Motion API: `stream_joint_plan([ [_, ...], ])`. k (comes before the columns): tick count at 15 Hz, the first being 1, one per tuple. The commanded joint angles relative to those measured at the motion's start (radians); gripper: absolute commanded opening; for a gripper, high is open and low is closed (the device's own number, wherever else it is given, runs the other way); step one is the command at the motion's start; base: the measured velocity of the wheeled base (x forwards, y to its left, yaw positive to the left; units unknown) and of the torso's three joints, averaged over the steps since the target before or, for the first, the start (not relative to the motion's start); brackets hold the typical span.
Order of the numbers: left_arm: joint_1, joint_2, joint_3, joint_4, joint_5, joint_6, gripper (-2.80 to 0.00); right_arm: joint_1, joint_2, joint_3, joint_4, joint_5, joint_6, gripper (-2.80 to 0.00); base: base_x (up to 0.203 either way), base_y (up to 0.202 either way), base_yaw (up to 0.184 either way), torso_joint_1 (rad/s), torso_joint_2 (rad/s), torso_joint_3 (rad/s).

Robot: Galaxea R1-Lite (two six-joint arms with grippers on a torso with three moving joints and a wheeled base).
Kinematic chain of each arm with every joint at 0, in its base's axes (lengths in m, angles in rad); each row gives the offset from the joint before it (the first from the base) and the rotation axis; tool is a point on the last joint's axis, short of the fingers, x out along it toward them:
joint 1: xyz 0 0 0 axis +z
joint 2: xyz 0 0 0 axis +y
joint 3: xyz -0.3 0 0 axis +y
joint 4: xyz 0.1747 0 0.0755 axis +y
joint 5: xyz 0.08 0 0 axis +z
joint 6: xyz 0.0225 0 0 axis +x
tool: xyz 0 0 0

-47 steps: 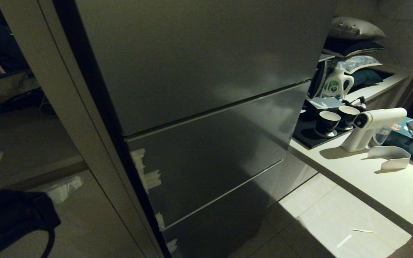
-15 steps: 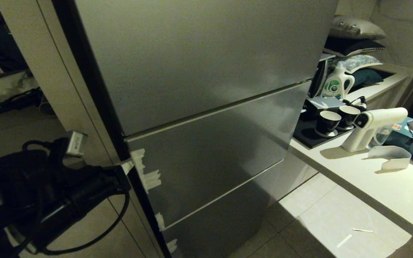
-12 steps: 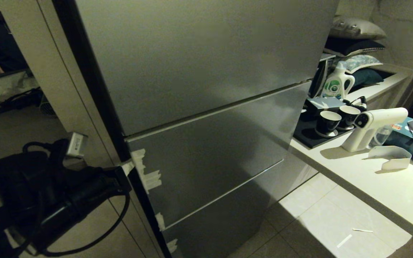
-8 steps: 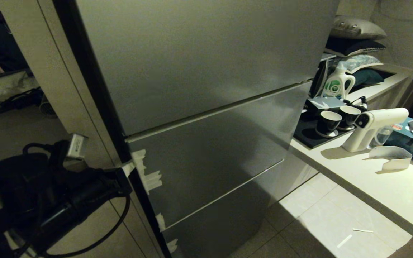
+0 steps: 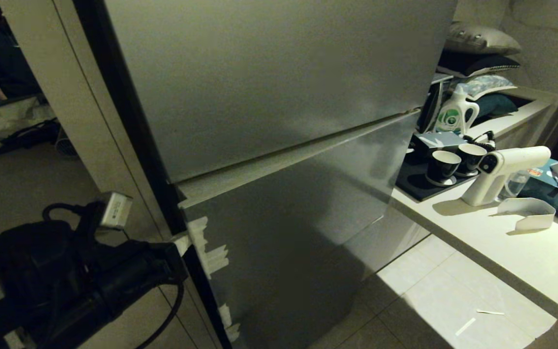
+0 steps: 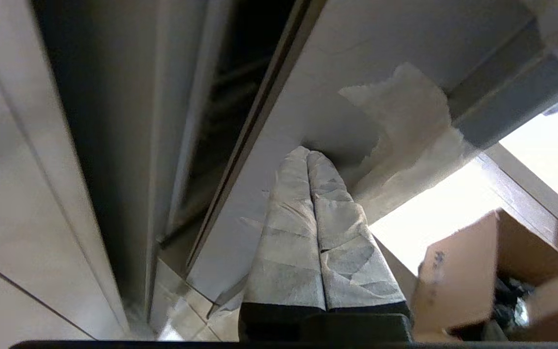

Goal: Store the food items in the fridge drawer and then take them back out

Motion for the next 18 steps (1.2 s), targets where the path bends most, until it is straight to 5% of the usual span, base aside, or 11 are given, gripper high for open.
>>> stream_joint_plan([
  [1,-0.018,-0.010,0.029,-0.029,0.004,-0.001,-2.80,0.000,0.001,0.031,0.000,0.000,0.000,-2.80,0.000,0.000,0.000,0.000,0.00,0.000],
  [9,-0.148,-0.036,0.084,-0.083,0.005,-0.001,-2.80,0.000,0.001,0.031,0.000,0.000,0.000,-2.80,0.000,0.000,0.000,0.000,0.00,0.000],
  [18,-0.468,-0.135,0.145,-0.083,0.008,0.006,-2.80,0.000,0.001,0.031,-0.002,0.000,0.000,-2.80,0.000,0.000,0.000,0.000,0.00,0.000],
])
